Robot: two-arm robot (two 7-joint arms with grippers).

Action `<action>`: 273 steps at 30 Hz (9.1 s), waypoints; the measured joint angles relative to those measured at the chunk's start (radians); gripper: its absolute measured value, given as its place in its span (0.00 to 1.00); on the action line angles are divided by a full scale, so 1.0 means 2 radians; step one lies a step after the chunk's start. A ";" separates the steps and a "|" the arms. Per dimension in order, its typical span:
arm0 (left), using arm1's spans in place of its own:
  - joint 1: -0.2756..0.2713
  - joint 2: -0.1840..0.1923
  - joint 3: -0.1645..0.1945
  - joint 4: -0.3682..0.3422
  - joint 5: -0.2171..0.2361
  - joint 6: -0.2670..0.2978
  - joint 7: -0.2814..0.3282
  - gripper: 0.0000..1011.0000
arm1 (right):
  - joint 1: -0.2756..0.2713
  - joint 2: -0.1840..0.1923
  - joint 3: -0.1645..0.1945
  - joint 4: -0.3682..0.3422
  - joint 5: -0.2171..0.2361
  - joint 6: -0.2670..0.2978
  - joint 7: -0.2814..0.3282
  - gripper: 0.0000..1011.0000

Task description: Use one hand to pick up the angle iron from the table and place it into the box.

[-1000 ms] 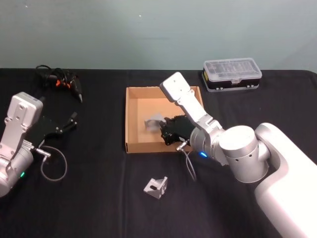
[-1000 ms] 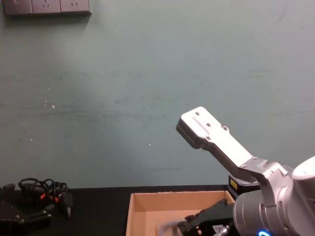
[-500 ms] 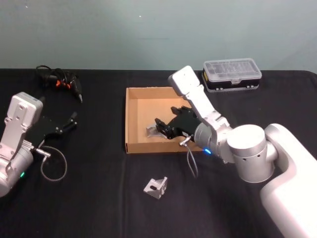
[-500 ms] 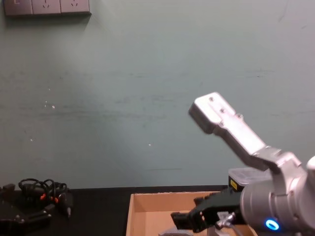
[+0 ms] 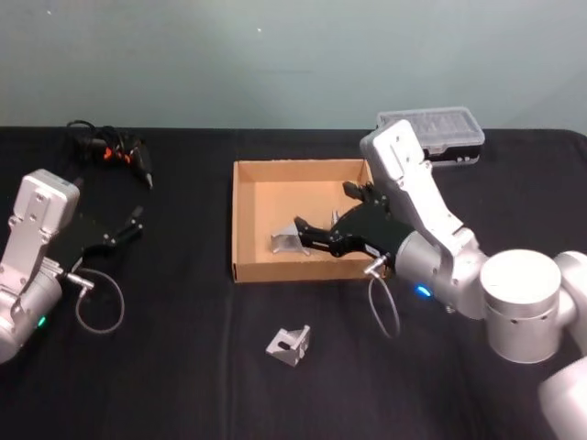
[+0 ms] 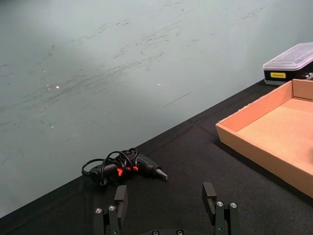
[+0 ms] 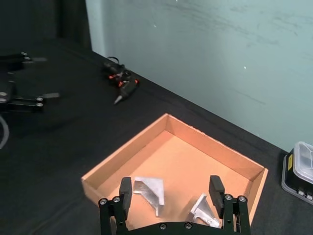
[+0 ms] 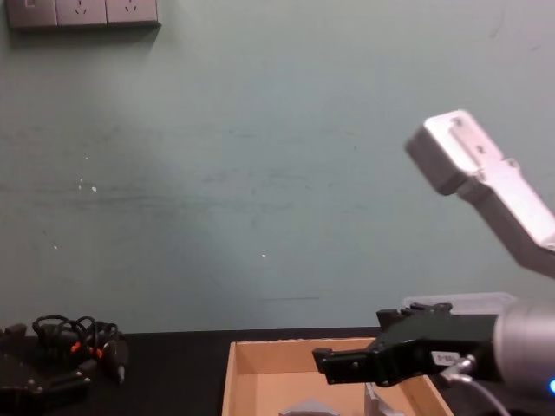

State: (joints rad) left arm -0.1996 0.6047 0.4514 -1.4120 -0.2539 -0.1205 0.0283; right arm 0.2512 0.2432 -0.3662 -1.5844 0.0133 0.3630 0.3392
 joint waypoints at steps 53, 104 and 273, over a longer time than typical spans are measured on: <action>0.000 0.000 0.000 0.000 0.000 0.000 0.000 0.99 | -0.178 0.164 -0.013 -0.156 0.087 -0.012 0.053 0.99; 0.000 0.000 0.000 0.000 0.000 0.000 0.000 0.99 | -0.093 0.089 -0.064 -0.065 0.048 -0.001 0.043 0.99; 0.000 0.000 0.000 0.000 0.000 0.000 0.000 0.99 | -0.001 -0.045 0.024 0.079 -0.077 -0.179 -0.084 0.99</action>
State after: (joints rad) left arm -0.1995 0.6047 0.4514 -1.4120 -0.2539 -0.1205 0.0283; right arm 0.2486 0.1528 -0.3174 -1.4259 -0.1412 0.0048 0.1722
